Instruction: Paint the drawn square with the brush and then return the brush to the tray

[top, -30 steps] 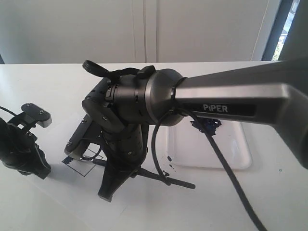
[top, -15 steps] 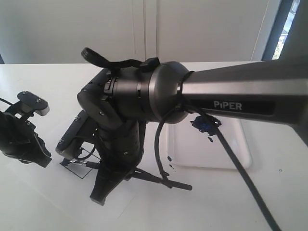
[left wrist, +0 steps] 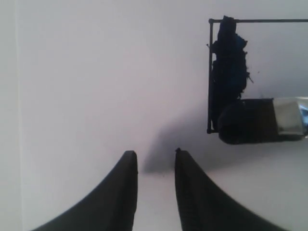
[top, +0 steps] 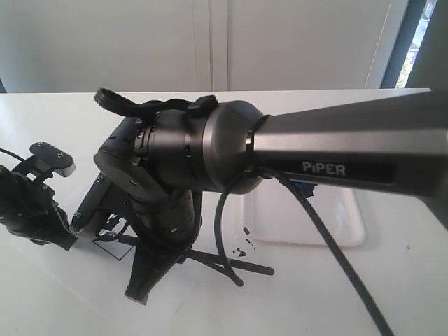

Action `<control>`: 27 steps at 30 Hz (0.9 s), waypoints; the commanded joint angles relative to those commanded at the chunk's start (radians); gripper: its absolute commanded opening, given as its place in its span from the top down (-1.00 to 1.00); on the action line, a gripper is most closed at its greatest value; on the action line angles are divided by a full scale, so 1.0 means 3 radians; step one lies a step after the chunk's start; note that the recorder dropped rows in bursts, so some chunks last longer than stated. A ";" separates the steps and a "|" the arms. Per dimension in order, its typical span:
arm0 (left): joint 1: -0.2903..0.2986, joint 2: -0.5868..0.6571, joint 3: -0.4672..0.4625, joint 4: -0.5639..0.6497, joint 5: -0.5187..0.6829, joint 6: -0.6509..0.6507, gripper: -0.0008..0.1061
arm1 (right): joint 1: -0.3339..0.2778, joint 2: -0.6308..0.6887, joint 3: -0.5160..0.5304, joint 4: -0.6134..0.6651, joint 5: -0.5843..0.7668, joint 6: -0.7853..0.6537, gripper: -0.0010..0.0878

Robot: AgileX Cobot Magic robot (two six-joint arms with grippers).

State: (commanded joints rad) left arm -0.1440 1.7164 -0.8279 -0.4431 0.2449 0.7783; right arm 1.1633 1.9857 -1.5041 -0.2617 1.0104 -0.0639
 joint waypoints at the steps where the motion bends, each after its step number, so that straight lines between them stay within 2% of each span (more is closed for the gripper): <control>1: 0.0000 0.0000 0.0000 0.0000 0.0000 0.0000 0.35 | 0.0000 0.0007 0.0000 0.0000 0.0000 0.0000 0.98; 11: 0.0000 0.0000 0.0000 -0.0012 -0.0001 0.0000 0.35 | 0.0000 0.0097 0.0000 -0.0015 -0.0007 0.0023 0.98; 27: 0.0000 0.0000 0.0000 -0.0025 -0.0030 -0.0051 0.35 | 0.0000 0.0097 0.0000 -0.0007 0.0365 0.0065 0.98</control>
State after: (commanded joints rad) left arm -0.1440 1.7164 -0.8279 -0.4506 0.2357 0.7631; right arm 1.1633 2.0147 -1.5041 -0.2639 1.1199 -0.0446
